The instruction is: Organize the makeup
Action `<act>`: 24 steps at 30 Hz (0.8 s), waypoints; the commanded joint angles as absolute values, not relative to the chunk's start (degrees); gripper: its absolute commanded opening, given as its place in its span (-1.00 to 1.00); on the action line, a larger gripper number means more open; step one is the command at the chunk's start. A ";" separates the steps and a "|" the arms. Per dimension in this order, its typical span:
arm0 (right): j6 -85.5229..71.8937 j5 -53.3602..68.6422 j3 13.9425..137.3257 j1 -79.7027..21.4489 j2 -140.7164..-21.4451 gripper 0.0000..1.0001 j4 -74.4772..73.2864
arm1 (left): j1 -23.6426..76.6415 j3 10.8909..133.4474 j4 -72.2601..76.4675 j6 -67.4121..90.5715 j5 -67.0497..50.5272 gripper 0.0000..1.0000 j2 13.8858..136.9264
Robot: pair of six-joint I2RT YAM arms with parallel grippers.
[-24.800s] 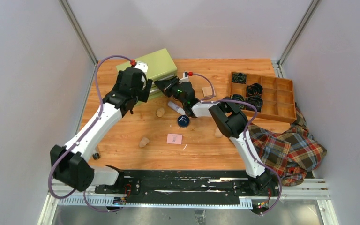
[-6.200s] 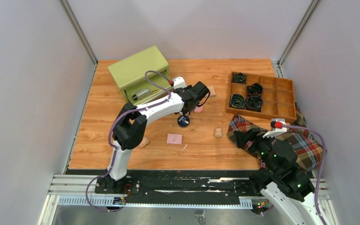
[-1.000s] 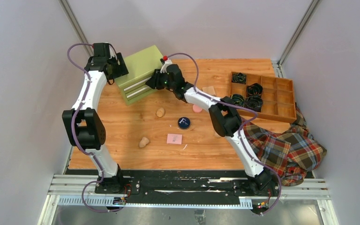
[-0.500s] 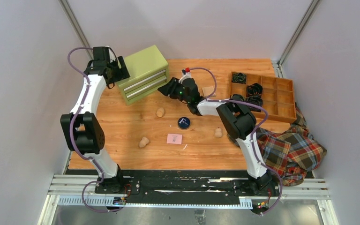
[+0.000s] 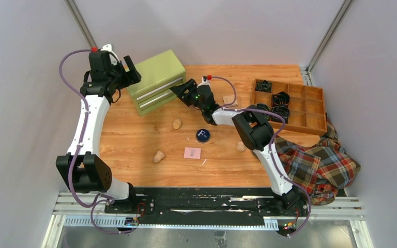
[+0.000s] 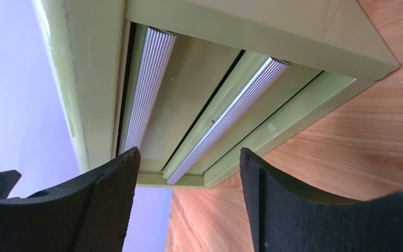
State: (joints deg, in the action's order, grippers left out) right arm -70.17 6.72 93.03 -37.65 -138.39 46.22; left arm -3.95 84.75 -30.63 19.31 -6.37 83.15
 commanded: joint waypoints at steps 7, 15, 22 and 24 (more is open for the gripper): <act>-75.75 3.28 100.09 -39.74 -144.81 0.32 47.61 | -4.16 83.71 -31.50 17.40 -2.91 0.78 83.43; -76.39 3.25 109.49 -40.28 -150.19 0.24 44.95 | -4.17 81.49 -29.88 16.96 -3.25 0.78 82.12; -76.92 3.71 112.35 -40.44 -152.61 -0.02 44.20 | -4.22 81.37 -29.63 17.34 -4.04 0.78 82.41; -76.75 4.55 113.35 -40.44 -153.09 -0.07 44.02 | -4.20 81.07 -29.56 17.39 -4.81 0.78 82.59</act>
